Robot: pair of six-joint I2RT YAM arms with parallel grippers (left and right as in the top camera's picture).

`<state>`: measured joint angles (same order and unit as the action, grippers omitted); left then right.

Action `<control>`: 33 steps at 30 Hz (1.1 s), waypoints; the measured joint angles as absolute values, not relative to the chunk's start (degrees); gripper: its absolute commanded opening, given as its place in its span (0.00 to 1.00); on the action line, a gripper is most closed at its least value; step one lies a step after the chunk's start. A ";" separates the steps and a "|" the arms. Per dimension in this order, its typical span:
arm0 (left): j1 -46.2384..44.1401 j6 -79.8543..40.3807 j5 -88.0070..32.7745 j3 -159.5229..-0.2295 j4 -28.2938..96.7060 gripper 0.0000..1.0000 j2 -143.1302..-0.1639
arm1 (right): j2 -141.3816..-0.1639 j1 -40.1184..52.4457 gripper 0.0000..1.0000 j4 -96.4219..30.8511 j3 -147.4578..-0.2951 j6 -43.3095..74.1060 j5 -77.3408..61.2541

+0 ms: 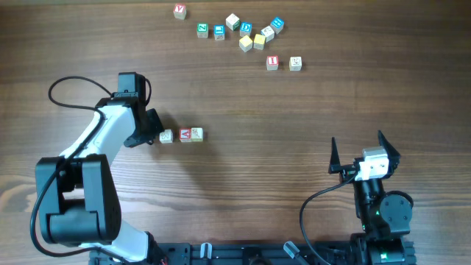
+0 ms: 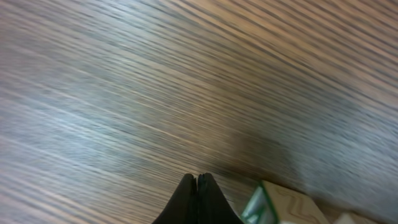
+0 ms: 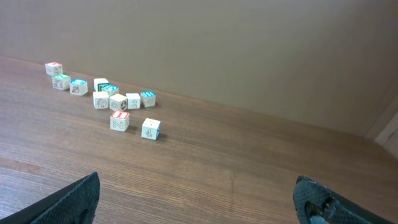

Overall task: Form a horizontal line
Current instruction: 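Push the Z block against the row and open left gripper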

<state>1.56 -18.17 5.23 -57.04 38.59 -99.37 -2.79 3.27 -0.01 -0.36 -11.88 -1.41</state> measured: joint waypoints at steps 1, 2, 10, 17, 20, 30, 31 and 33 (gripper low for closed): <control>1.56 -17.17 3.73 -57.04 38.57 0.04 -99.37 | -2.79 3.27 1.00 0.01 -0.36 -11.88 -1.41; 1.56 -16.40 2.07 -57.04 38.57 0.04 -99.37 | -2.79 3.27 1.00 0.01 -0.36 -11.88 -1.41; 1.56 -14.61 -1.04 -56.82 38.81 0.04 -99.37 | -2.79 3.27 1.00 0.01 -0.36 -11.88 -1.41; 1.56 -14.35 -1.63 -54.70 35.16 0.04 -99.37 | -2.79 3.27 1.00 0.01 -0.36 -11.88 -1.41; 1.56 -14.02 -1.87 -54.70 34.63 0.04 -99.37 | -2.79 3.27 1.00 0.01 -0.36 -11.88 -1.41; 1.56 -11.62 -4.67 -54.70 32.51 0.04 -99.37 | -2.79 3.27 0.99 0.01 -0.36 -11.88 -1.41; 1.56 -11.51 -5.52 -54.70 32.49 0.04 -99.37 | -2.79 3.27 1.00 0.01 -0.36 -11.88 -1.41; 1.56 -11.38 -6.35 -54.70 32.36 0.04 -99.37 | -2.79 3.27 1.00 0.01 -0.36 -11.88 -1.41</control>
<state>1.56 -11.38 -6.35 -54.70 32.36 -99.37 -2.79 3.27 0.01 -0.36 -11.88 -1.41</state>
